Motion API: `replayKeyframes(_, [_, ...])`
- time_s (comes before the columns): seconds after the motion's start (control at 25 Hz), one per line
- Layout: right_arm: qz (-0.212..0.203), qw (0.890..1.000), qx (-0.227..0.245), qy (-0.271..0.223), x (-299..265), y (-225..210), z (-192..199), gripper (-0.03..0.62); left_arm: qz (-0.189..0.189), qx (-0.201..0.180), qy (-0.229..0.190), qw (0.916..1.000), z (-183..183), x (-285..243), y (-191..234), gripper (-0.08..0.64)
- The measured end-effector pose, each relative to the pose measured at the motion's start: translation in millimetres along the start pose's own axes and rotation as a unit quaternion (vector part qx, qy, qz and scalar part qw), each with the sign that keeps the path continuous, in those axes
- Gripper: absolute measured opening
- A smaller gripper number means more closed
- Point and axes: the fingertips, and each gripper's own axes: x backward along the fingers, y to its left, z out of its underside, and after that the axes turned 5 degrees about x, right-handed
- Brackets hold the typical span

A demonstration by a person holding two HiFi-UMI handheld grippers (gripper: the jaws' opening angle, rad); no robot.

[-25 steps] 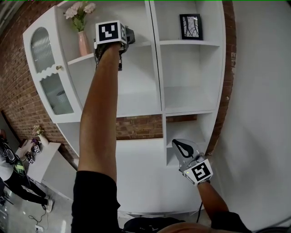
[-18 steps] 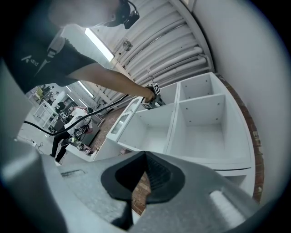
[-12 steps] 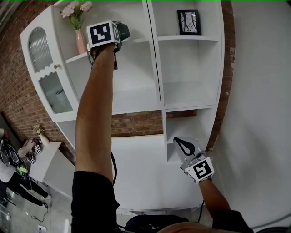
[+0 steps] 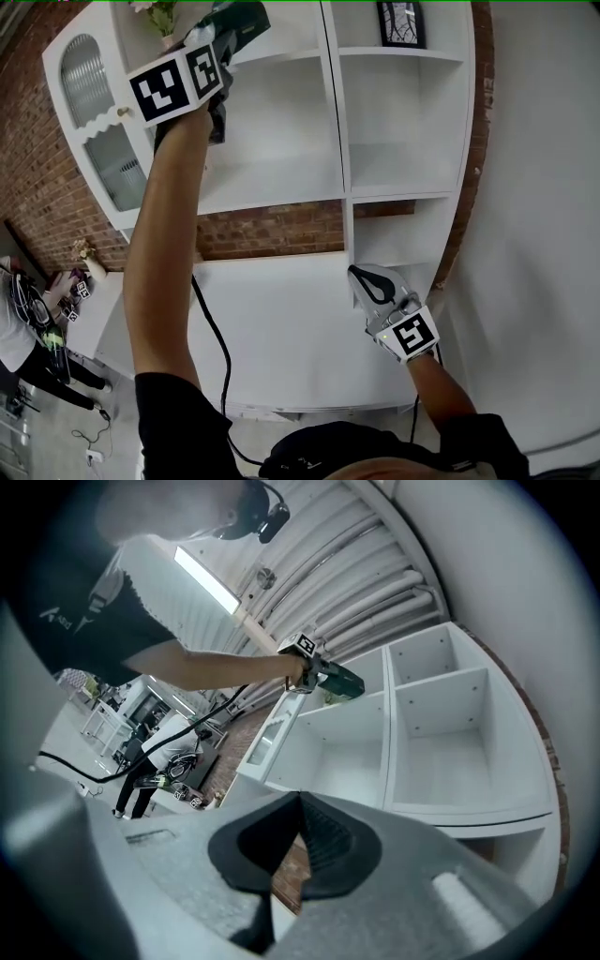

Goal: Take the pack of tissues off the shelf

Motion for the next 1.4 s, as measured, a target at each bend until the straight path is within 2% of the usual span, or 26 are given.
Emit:
replayKeyframes(0.12, [-0.006,1.0,-0.01,-0.012,-6.1,10.4,-11.2,0.002,0.032,0.008,-0.032,0.9989,-5.2,45.7,-5.2,0.261])
replayKeyframes(0.24, [-0.009,1.0,-0.017,-0.022,-9.4,15.3,-23.5,0.002,0.062,0.039,-0.057,0.9957,4.0,94.9,-7.8,0.261])
replayKeyframes(0.44, [-0.007,0.999,-0.026,-0.044,-7.2,21.5,-39.5,0.002,0.092,0.081,-0.077,0.9894,53.3,174.0,-23.5,0.261])
replayKeyframes(0.64, [0.001,0.997,-0.045,-0.055,0.6,33.8,-47.1,0.002,0.089,0.083,-0.044,0.9916,131.2,237.2,-51.3,0.261])
replayKeyframes(0.8, [0.018,0.997,-0.052,-0.055,4.4,34.4,-38.9,0.002,0.083,0.073,-0.016,0.9937,197.4,270.3,-66.6,0.261])
replayKeyframes(0.92, [0.028,0.997,-0.053,-0.052,6.7,34.7,-30.8,0.002,0.075,0.086,-0.009,0.9934,234.5,286.1,-73.1,0.261])
replayKeyframes(1.04, [0.032,0.997,-0.051,-0.04,9.9,40.0,-22.2,0.002,0.079,0.098,-0.003,0.992,256.9,296.0,-84.2,0.261])
replayKeyframes(1.16, [0.037,0.998,-0.05,-0.031,14.1,44.7,-12.4,0.002,0.089,0.094,0.002,0.9916,272.0,300.7,-99.9,0.261])
replayKeyframes(1.4, [0.049,0.997,-0.051,-0.021,20.8,54.2,-6.0,0.0,0.107,0.108,0.018,0.9882,290.9,306.8,-115.8,0.261])
